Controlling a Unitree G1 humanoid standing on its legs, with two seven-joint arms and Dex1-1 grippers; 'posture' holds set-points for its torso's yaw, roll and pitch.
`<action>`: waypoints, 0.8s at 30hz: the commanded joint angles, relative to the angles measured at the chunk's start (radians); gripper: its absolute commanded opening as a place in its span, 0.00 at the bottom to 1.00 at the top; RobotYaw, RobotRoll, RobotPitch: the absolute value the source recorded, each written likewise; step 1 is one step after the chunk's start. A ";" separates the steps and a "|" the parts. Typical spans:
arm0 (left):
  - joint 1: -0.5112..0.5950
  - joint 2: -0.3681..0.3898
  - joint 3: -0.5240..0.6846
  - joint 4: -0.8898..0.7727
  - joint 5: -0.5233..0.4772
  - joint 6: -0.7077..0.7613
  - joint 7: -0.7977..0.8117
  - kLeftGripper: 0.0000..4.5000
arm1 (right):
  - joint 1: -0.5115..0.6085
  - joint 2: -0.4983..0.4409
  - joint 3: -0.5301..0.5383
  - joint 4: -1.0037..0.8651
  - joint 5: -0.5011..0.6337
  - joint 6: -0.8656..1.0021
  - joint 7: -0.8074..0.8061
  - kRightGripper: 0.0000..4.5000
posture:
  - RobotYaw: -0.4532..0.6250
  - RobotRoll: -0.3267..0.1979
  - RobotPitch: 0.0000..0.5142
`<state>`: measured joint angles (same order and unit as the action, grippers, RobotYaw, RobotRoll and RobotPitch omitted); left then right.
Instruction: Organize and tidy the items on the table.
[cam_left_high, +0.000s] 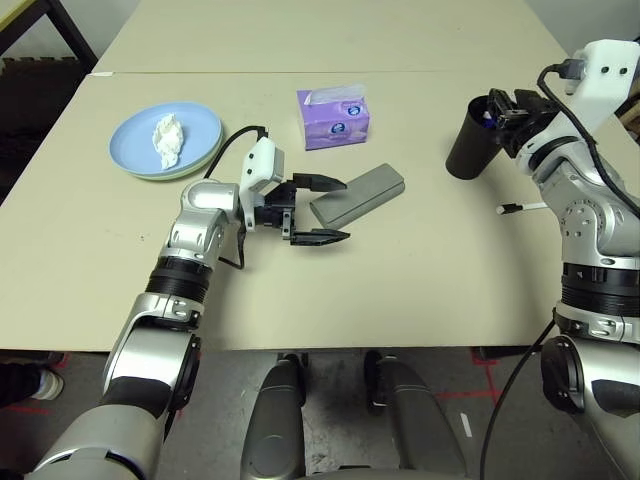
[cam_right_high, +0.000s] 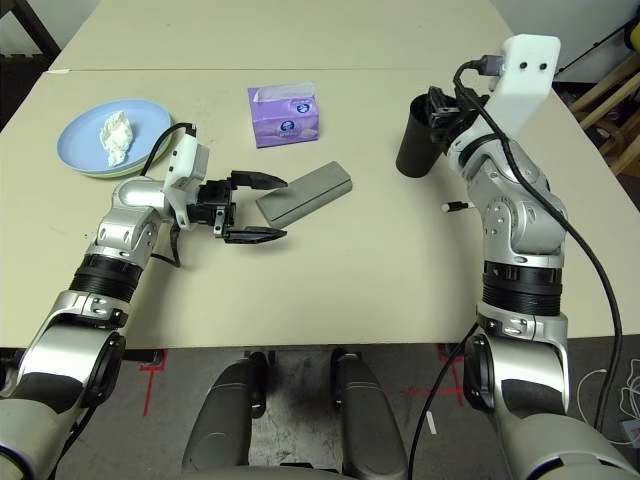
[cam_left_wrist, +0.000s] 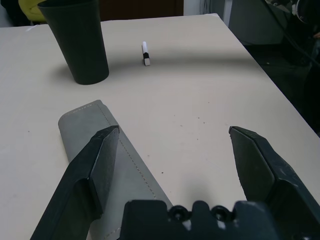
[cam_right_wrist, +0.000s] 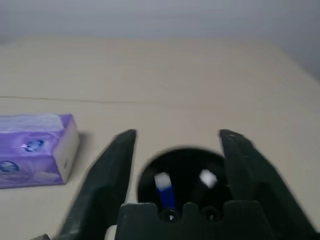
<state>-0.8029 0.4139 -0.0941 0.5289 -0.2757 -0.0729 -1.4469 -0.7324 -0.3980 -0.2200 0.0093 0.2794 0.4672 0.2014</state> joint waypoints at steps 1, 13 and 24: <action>0.009 0.001 -0.012 0.000 0.004 -0.005 -0.009 1.00 | 0.005 -0.008 0.027 -0.020 0.008 -0.177 0.124 1.00 | 0.47 0.62 0.43; 0.005 0.001 -0.015 0.004 0.003 -0.002 -0.011 1.00 | 0.055 -0.234 0.222 0.076 0.098 -0.222 0.801 1.00 | 0.47 0.62 0.43; 0.013 0.005 -0.015 -0.014 0.000 0.012 -0.008 1.00 | -0.133 -0.521 0.552 0.419 -0.244 -0.321 1.283 1.00 | 0.48 0.62 0.44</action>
<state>-0.8028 0.4144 -0.0985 0.5257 -0.2759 -0.0645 -1.4469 -0.8567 -0.8961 0.2963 0.3937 0.0938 0.1817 1.4365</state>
